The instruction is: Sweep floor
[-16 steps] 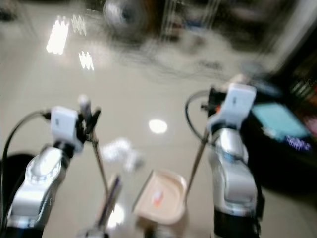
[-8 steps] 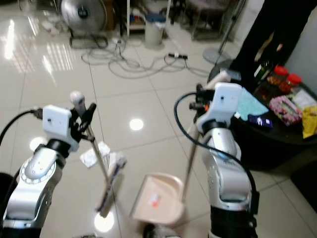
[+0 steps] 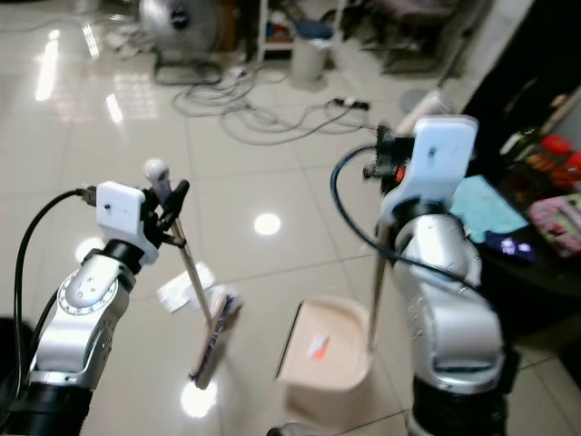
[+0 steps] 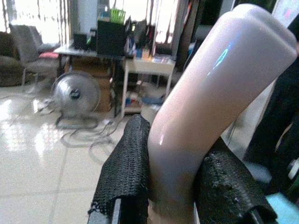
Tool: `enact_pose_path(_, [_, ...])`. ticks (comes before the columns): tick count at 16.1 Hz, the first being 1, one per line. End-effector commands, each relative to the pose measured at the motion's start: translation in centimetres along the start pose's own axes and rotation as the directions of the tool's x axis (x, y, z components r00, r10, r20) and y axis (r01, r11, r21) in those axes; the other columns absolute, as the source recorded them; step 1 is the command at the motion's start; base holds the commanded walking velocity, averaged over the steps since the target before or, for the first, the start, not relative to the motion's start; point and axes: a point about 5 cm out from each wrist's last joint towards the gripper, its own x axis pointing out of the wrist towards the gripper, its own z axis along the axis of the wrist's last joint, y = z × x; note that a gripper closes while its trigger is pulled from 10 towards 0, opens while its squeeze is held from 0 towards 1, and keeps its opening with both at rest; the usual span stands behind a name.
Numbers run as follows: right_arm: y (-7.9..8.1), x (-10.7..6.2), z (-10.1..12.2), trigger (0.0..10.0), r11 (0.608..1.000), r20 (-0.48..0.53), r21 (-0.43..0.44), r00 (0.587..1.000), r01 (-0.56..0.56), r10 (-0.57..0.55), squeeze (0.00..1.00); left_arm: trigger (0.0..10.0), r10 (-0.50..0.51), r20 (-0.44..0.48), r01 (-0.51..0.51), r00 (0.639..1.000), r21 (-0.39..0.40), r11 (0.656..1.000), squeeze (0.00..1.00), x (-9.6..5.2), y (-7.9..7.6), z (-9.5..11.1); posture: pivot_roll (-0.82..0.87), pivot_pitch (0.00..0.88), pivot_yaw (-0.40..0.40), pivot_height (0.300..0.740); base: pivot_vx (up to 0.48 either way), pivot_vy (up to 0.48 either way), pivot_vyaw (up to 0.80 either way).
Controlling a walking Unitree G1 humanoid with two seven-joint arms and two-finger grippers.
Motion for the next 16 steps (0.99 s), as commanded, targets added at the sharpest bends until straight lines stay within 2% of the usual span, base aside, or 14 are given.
enact_pose_path(1, [-0.2,0.1,0.7,10.0,1.0,0.041,0.015,0.999,0.004,-0.005,0.0,10.0,-0.008,0.071,0.008,0.997,0.002,1.0,0.0,0.3,-0.6,1.4,-0.15,0.058,-0.137,0.74,0.307,0.0,0.0])
enact_pose_path(3, [0.2,0.0,-0.5,10.0,0.996,0.046,0.092,0.999,0.014,-0.019,0.0,10.0,0.011,0.091,-0.014,0.996,0.029,0.999,0.0,0.0,0.0,2.2,-0.05,0.072,-0.15,0.74,0.306,0.0,0.0])
enact_pose_path(5, [0.9,-0.3,-2.4,10.0,0.993,-0.001,0.114,1.0,0.012,-0.012,0.0,10.0,0.034,0.115,-0.044,0.993,0.082,0.996,0.0,-0.1,0.8,3.5,0.04,0.086,-0.147,0.74,0.306,0.0,0.0])
enact_pose_path(7, [1.1,-0.1,-3.0,10.0,0.985,0.011,0.171,1.0,-0.002,0.0,0.0,10.0,0.02,0.13,-0.034,0.991,0.111,0.993,0.0,-0.1,1.2,5.1,0.12,0.109,-0.098,0.74,0.307,0.0,0.0])
enact_pose_path(10, [1.2,0.2,-3.1,10.0,0.98,0.049,0.197,0.999,0.005,-0.015,0.0,10.0,-0.021,0.131,0.003,0.991,0.138,0.99,0.0,-0.1,1.6,5.6,0.1,0.097,-0.076,0.74,0.307,0.0,0.0])
enact_pose_path(13, [1.1,0.0,-3.7,10.0,0.981,0.063,0.195,0.998,0.003,-0.016,0.0,10.0,-0.021,0.116,0.009,0.993,0.103,0.995,0.0,0.5,1.8,4.8,0.06,0.079,-0.046,0.74,0.306,0.0,0.0])
enact_pose_path(16, [1.3,-0.4,-4.4,10.0,0.986,0.047,0.164,0.999,-0.022,0.015,0.0,10.0,-0.05,0.067,0.044,0.996,0.095,0.995,0.0,1.0,1.1,3.1,0.05,0.081,-0.032,0.74,0.307,0.0,0.8])
